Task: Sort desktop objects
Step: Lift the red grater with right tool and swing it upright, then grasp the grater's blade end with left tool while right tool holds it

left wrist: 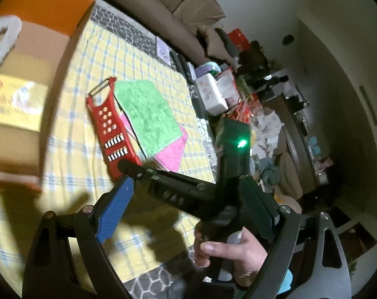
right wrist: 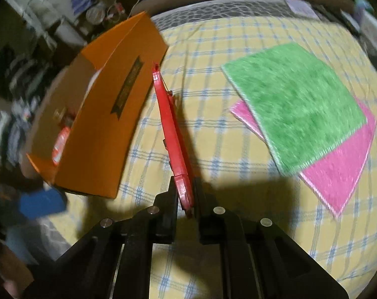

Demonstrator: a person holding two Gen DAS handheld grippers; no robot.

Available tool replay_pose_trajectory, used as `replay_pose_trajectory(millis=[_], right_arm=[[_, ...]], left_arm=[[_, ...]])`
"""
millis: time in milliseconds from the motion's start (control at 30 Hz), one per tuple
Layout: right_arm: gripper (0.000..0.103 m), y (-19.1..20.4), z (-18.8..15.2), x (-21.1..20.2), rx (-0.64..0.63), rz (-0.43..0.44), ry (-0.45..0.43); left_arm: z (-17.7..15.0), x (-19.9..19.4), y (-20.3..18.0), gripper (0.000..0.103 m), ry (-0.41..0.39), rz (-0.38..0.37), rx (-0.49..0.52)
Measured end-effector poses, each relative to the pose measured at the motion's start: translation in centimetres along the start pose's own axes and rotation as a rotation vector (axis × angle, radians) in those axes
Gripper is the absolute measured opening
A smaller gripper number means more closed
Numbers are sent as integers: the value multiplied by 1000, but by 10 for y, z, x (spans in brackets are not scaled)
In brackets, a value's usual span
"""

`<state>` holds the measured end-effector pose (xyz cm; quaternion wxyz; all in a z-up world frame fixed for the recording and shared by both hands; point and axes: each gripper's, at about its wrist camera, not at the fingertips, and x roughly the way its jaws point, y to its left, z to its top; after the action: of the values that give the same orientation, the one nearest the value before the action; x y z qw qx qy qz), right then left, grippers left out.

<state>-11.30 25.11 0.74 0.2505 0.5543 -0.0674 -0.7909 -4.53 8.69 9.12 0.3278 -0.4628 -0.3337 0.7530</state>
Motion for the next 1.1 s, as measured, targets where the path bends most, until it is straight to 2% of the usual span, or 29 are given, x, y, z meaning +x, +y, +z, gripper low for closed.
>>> replay_pose_trajectory(millis=[167,267,467,633,733,800,900,967,1100], right_arm=[[9,-40,-7,-12,155,114,-3],[9,-57,-12,-16,221,180,-5],[9,-77,-18,-17,331,334,-1],[9,-77,-13,-22,355,393,-15],[9,-67,-9,-24,327,394,-12],[9,-60,-8,-24,302,389,-6],[9,-51,-7,-25,269,370,-1],[10,-47,-5,-26,254,357,-6],[10,-42,-3,-31,234,340,-24]], left_arm=[[-1,22,-8,89,-33,14,-16],[7,39,2,96,-69,19,-79],[21,80,35,97,-51,88,-226],[29,101,56,97,-29,154,-268],[35,108,62,94,-14,153,-287],[37,110,61,86,-8,152,-274],[40,109,58,64,11,166,-242],[41,107,57,42,21,190,-227],[43,98,51,43,13,185,-205]])
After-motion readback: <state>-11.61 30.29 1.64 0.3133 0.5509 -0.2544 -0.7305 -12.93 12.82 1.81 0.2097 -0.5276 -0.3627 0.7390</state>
